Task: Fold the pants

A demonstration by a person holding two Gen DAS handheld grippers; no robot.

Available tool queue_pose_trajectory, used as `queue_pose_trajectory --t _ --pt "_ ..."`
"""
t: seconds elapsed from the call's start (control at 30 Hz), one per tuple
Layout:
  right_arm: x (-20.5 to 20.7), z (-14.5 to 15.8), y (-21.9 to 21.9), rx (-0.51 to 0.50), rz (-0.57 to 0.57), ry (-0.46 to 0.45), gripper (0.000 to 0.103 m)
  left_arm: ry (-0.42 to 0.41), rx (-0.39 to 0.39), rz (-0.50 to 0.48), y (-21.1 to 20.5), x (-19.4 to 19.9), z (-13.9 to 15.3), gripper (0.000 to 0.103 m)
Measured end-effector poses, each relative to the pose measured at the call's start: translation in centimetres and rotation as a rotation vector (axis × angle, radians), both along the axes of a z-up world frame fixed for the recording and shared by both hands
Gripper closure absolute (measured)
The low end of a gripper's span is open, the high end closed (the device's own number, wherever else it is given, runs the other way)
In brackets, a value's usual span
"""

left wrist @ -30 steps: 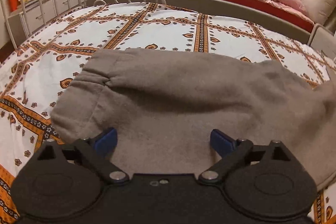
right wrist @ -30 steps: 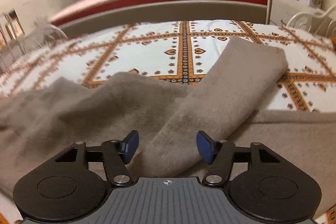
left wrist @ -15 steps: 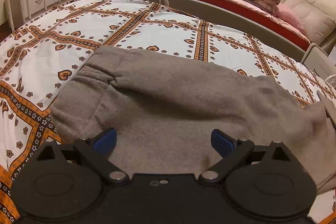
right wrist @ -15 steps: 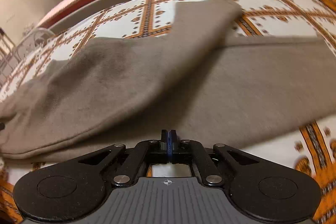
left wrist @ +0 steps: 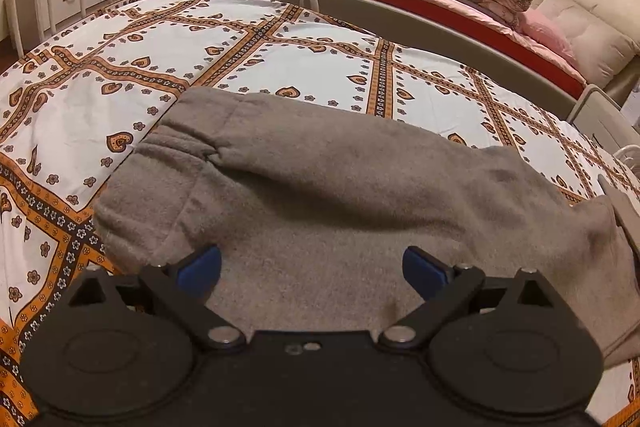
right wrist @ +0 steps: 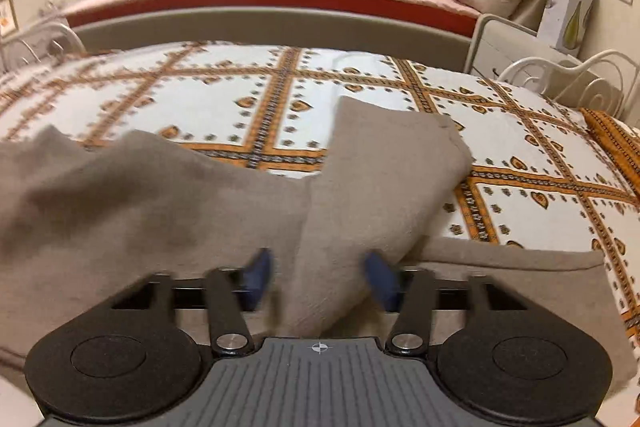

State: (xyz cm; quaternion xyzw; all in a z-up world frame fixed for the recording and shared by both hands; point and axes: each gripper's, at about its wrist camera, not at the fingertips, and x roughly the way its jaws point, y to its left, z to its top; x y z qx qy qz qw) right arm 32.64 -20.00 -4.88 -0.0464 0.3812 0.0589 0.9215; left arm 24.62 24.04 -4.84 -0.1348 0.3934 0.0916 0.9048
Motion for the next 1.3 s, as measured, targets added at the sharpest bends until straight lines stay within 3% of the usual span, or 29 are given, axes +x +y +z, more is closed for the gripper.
queue_pose_trajectory --t 0.03,0.2,0.27,0.33,0.4,0.47,0.5,0.57,0.7,0.83,0.87,0.9,0.93,1.03,1.13,1.2,1.3 --pt "0.1 -0.2 -0.6 0.006 -0.001 0.021 0.099 0.002 0.002 -0.001 0.0 0.0 0.0 0.011" --pt "-3.3 0.7 -4.9 0.141 -0.089 0.032 0.099 0.001 -0.008 0.011 0.1 0.1 0.0 0.011" --pt "-5.6 0.6 -7.0 0.243 -0.130 0.080 0.099 -0.002 -0.012 0.006 0.1 0.0 0.0 0.011" --pt "-7.2 0.3 -7.8 0.268 -0.145 0.123 0.099 -0.003 -0.015 -0.004 0.2 -0.1 0.1 0.011" --pt "-7.9 -0.7 -8.5 0.271 -0.149 0.171 0.090 -0.004 -0.016 -0.013 0.3 -0.2 0.0 0.011" --pt "-8.6 0.4 -8.2 0.207 -0.134 0.072 0.062 -0.003 -0.014 -0.015 0.3 -0.2 0.0 0.011" --pt "-8.7 1.3 -7.7 0.161 -0.117 0.014 0.061 -0.002 -0.014 -0.013 0.3 -0.2 0.0 0.011" --pt "-8.3 2.4 -6.7 0.114 -0.065 -0.057 0.061 0.000 -0.012 -0.008 0.2 0.0 0.0 0.011" --pt "-5.6 2.6 -3.6 0.005 0.035 -0.074 0.061 0.005 -0.001 -0.007 0.0 0.1 0.0 0.011" --pt "-2.0 1.0 -0.5 -0.236 0.095 -0.073 0.061 0.006 0.001 -0.012 0.1 0.1 0.0 0.010" --pt "-0.9 0.9 -0.2 -0.263 0.104 -0.066 0.063 0.006 0.002 -0.013 0.0 0.1 0.0 0.010" --pt "-0.4 0.9 -0.6 -0.253 0.098 -0.070 0.075 0.006 0.002 -0.014 0.0 0.1 0.0 0.010" --pt "0.2 1.5 -1.2 -0.214 0.080 -0.067 0.099 0.005 0.002 -0.015 0.0 0.0 0.0 0.010" --pt "-1.0 4.9 -5.5 -0.034 -0.076 -0.181 0.098 0.005 0.003 -0.019 0.0 0.0 0.0 0.010" --pt "-5.0 7.6 -11.4 0.228 -0.291 -0.269 0.098 0.004 -0.002 -0.016 0.0 0.0 0.0 0.010" --pt "-6.6 6.0 -15.1 0.337 -0.396 -0.162 0.098 0.005 0.000 -0.019 0.0 0.1 0.0 0.010" --pt "-7.1 1.5 -18.3 0.442 -0.480 0.103 0.098 0.006 0.002 -0.020 0.0 0.1 0.0 0.010"
